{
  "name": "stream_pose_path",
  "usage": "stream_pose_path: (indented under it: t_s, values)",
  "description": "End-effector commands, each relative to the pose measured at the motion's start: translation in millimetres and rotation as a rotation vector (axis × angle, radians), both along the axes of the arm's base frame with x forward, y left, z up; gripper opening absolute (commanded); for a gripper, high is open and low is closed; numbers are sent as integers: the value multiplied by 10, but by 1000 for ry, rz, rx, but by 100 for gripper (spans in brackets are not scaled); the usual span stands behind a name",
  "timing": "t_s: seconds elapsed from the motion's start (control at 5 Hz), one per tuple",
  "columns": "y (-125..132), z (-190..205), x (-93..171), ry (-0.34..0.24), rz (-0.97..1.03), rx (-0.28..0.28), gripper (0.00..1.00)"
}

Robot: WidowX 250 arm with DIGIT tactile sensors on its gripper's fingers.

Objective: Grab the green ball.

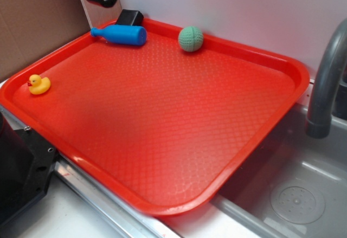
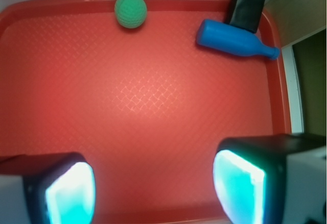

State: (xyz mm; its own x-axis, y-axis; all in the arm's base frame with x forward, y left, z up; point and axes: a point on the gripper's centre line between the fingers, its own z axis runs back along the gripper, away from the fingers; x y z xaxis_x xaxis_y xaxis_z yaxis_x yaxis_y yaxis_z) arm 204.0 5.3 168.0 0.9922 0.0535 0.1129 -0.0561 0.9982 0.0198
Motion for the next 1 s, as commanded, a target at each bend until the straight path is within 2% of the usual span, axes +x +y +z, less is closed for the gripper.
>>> stream_pose_path:
  t_s: [0.0, 0.2, 0.4, 0.6, 0.8]
  values:
    - [12, 84, 43, -32, 8, 3, 100]
    - [12, 84, 43, -32, 8, 3, 100]
    - [-49, -165, 419, -131, -38, 33, 100]
    - [-4, -349, 657, -167, -32, 51, 100]
    - [85, -533, 913, -136, -25, 3, 100]
